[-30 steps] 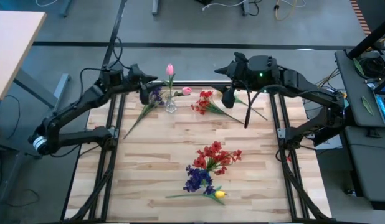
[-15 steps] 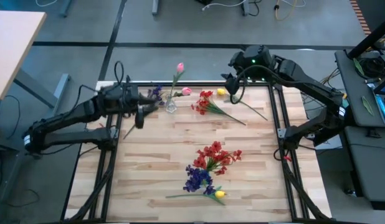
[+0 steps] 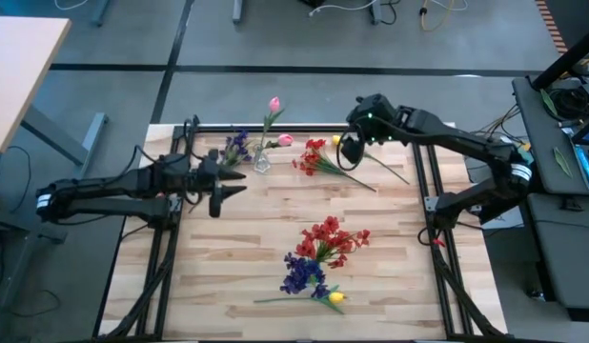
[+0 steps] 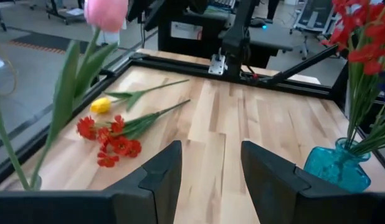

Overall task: Sort flowers into vase by color
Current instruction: Put the red flowers into the blue vase

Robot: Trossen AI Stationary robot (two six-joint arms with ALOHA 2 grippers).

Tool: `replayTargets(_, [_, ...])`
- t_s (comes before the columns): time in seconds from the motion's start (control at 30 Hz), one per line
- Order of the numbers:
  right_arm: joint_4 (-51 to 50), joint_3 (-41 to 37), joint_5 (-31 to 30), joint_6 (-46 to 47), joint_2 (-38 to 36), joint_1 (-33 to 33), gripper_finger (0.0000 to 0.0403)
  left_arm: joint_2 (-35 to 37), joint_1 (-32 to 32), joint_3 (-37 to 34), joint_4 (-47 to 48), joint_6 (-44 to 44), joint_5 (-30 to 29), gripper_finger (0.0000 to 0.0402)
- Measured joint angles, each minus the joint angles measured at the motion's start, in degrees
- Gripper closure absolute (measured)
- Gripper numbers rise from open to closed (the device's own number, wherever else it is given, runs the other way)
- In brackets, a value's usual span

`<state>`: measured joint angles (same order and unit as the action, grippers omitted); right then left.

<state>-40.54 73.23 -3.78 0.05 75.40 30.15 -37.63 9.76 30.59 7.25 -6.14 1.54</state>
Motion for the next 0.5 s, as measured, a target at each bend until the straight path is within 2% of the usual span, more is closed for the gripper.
replayTargets(0.27, [7.3, -13.4, -0.1, 1.5, 0.2, -0.2, 0.0142, -0.1, 0.0, -5.5, -7.3, -2.0, 0.0, 0.0251])
replayTargets(0.5, [17.6, -24.3, 2.9, 4.7, 3.2, -1.2, 0.0142, -0.2, 0.0, -8.3, -15.0, -2.1, 0.7, 0.0251])
